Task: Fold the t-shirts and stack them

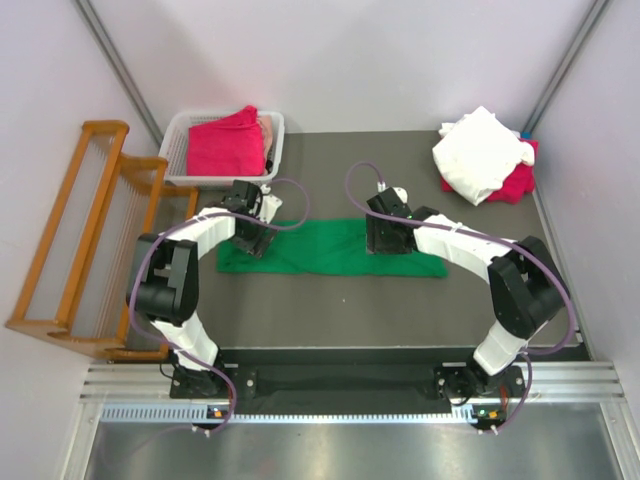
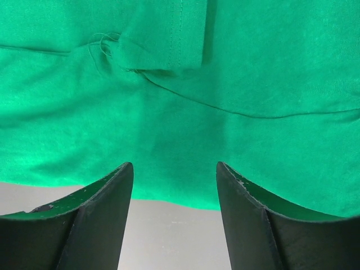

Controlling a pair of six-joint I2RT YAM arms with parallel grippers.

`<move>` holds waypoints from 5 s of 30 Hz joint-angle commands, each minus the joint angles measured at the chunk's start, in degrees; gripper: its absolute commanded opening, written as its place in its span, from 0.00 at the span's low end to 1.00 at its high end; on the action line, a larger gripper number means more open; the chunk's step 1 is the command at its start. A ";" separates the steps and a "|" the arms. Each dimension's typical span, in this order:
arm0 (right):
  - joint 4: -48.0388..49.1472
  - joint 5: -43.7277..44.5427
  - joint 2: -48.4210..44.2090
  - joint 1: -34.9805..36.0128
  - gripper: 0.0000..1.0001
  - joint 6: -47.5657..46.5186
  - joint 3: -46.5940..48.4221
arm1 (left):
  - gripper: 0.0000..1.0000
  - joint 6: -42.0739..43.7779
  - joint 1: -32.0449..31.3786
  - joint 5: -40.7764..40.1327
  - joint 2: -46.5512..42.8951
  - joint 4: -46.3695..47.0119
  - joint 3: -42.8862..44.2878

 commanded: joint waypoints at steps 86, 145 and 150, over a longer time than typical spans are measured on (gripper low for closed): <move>-7.92 -1.49 4.52 -9.00 0.50 5.13 2.24 | 0.00 8.03 6.69 -2.11 -4.34 -8.01 4.97; -11.52 6.50 -6.11 -19.61 0.42 0.13 -1.98 | 0.99 14.28 24.01 0.17 0.24 -9.76 18.95; -9.51 1.24 -10.51 -22.02 0.41 1.88 -2.16 | 0.99 13.84 23.83 3.76 -1.35 -12.75 20.00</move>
